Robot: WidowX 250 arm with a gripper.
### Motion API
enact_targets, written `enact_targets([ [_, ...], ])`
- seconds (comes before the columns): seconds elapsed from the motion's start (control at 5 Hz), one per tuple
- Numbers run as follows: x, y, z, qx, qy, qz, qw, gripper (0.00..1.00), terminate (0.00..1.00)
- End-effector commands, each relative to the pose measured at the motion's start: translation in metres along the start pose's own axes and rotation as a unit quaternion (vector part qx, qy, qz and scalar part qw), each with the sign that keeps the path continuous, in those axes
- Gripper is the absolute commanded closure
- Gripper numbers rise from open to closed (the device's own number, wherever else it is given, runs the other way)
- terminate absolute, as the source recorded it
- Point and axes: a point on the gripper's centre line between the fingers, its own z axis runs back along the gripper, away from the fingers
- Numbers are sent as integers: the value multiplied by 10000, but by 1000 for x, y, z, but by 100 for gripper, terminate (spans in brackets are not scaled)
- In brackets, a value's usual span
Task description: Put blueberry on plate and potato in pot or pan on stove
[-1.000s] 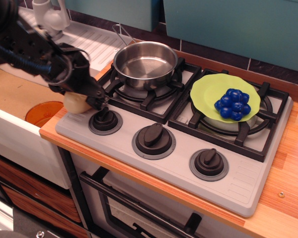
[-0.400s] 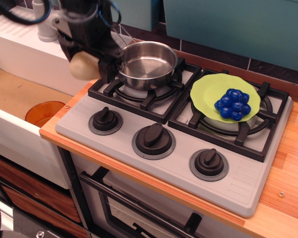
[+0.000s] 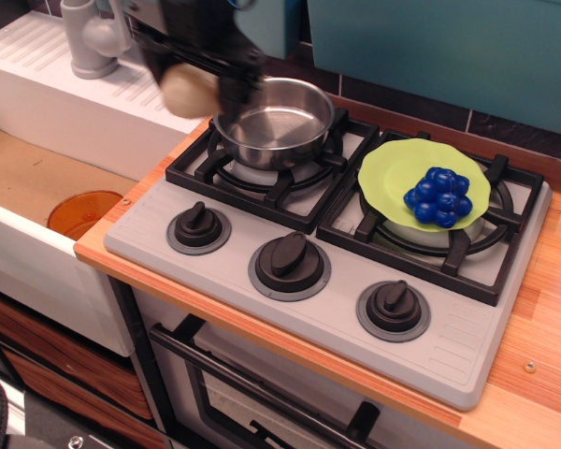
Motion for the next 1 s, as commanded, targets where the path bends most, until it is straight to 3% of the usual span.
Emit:
enact_targets([
  [0.0,37,-26,-25,-300,-639,176,9974,100,0],
  [0.2,39,-34,-32,-477,-781,151,9957,0,0],
  [0.4,41,-30,-20,-507,-646,82,9966,0,0],
  [0.6,38,-29,-1,-346,-480,78,9982,0,0],
  [0.8,39,-20,25,-259,-218,66,9994,0,100],
])
